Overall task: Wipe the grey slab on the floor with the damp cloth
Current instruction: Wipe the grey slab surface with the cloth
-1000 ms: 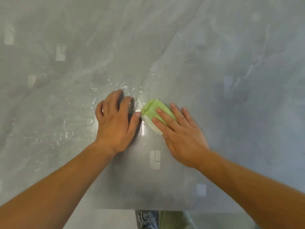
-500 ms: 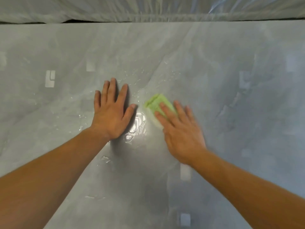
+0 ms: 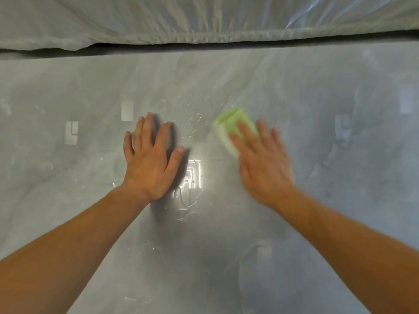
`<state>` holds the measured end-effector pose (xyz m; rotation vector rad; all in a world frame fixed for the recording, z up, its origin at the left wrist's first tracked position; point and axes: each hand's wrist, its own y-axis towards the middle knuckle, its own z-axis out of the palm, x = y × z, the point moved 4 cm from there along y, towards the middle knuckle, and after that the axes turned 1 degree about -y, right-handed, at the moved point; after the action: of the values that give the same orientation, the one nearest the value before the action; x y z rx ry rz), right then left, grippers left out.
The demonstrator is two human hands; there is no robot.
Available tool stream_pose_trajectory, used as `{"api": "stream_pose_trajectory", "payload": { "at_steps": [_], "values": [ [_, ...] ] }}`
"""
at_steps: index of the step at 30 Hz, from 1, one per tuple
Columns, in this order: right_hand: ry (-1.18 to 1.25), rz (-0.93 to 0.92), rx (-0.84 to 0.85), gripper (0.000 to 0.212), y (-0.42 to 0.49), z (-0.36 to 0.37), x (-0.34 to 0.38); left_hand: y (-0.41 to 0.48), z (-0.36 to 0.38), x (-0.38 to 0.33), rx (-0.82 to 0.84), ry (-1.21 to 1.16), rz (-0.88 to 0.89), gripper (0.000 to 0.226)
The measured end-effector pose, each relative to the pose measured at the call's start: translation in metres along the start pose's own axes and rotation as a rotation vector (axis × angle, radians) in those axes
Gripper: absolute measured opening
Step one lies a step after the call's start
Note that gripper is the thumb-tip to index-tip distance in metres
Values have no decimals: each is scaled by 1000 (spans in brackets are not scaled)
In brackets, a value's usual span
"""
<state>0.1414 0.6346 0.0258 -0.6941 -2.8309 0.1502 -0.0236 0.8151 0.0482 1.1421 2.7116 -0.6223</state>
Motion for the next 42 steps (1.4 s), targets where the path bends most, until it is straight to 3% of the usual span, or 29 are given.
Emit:
{"api": "stream_pose_trajectory", "payload": {
  "at_steps": [3,5,9,11,15,17,19,22,24,30,32,35,37,42],
  "values": [
    [94,272,-59,60,43,-13,-25,23,-2,5,25,22,3,73],
    [95,305,-89,63,51,-14,-10,35,0,4,83,30,4,77],
    [43,-79,-4,60,13,-2,41,40,6,4,139,49,6,82],
    [41,-159,21,58,12,-1,30,40,4,4,151,31,5,83],
    [155,241,-99,59,59,-18,-30,40,3,3,149,27,7,84],
    [167,343,-113,60,72,-22,-32,39,3,3,142,29,12,84],
    [163,262,-99,61,68,-21,-19,39,3,2,144,22,14,84],
    [125,-17,-36,57,45,-16,-11,40,2,2,141,14,12,84],
    [117,-70,-28,57,43,-18,-27,40,2,2,136,8,20,85],
    [228,336,-125,62,108,-32,-41,39,2,3,138,-4,28,85],
    [216,279,-138,62,122,-32,-19,39,2,3,151,-13,30,85],
    [158,6,-66,59,115,-24,-1,40,1,4,163,-16,28,86],
    [154,-77,-41,58,109,-23,-10,40,0,4,177,-17,29,87],
    [213,274,-127,59,142,-34,-24,40,0,5,185,-14,40,87]
  ]
}}
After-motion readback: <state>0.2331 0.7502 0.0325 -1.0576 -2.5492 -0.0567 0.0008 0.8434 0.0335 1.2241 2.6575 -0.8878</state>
